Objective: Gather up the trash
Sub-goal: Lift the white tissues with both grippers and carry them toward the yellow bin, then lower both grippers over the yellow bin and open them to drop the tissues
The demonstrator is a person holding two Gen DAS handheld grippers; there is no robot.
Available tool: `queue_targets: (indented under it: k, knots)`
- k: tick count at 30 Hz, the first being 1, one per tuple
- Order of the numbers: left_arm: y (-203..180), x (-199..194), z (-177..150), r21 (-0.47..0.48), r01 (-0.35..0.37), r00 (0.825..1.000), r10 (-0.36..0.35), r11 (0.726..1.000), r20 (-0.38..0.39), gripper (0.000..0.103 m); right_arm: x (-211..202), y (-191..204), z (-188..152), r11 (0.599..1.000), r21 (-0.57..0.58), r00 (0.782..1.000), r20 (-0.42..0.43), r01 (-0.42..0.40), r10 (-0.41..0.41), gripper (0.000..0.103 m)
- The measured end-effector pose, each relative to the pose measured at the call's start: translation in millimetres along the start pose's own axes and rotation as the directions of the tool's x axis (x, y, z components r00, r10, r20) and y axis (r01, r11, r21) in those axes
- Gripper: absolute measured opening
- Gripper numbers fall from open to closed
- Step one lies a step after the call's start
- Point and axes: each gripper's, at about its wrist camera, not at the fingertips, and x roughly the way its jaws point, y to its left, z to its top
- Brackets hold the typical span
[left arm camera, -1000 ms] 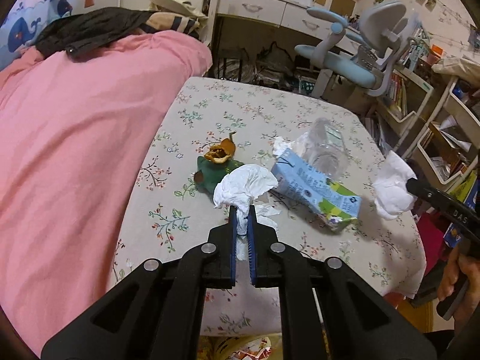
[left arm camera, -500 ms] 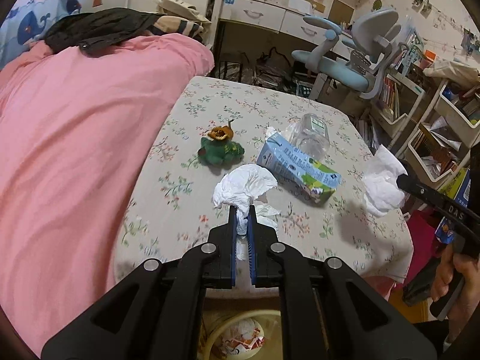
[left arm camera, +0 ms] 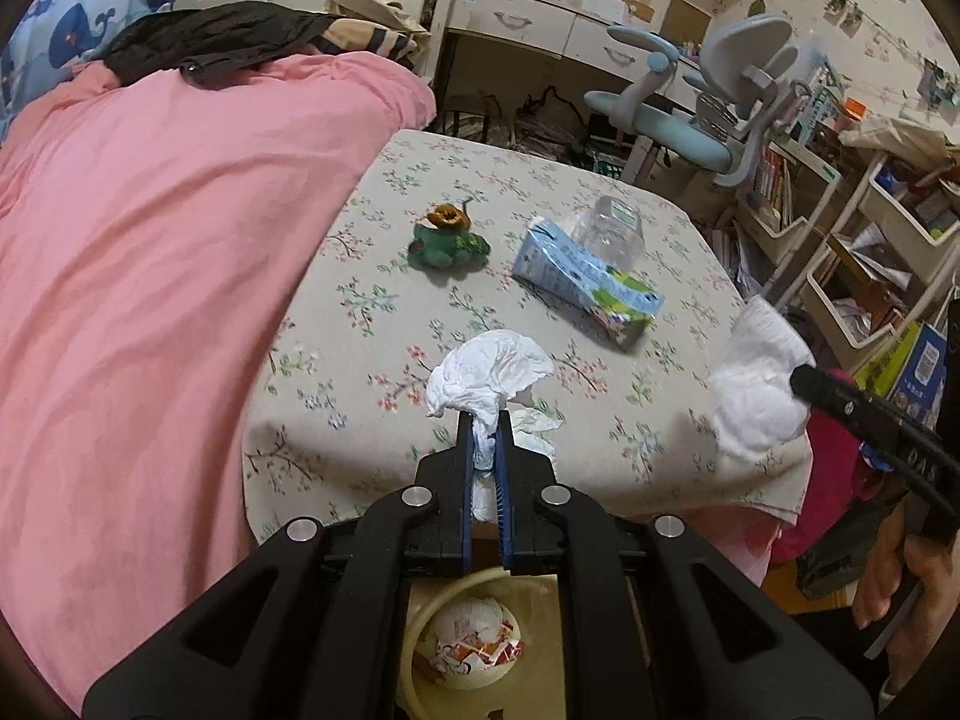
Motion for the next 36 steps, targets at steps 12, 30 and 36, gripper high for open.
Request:
queue_targets:
  k: [12,30,36]
  knots:
    - [-7,-11,-10,0.035,0.004,1.0,-0.004,0.999,0.01,0.006,8,40,-49,0.997,-0.049,0.992,-0.113,-0.066,0.06,0.012]
    - [-12,-13,-18,0.052,0.0,1.0,0.0,0.999,0.008,0.007,37,81,-108,0.978,-0.153,0.931,-0.357,-0.143,0.08,0.019]
    - [-14,-14,-23,0.057,-0.001,1.0,0.001,0.998,0.001,0.007,40,82,-116,0.976,-0.177,0.923,-0.381,-0.127,0.051,0.05]
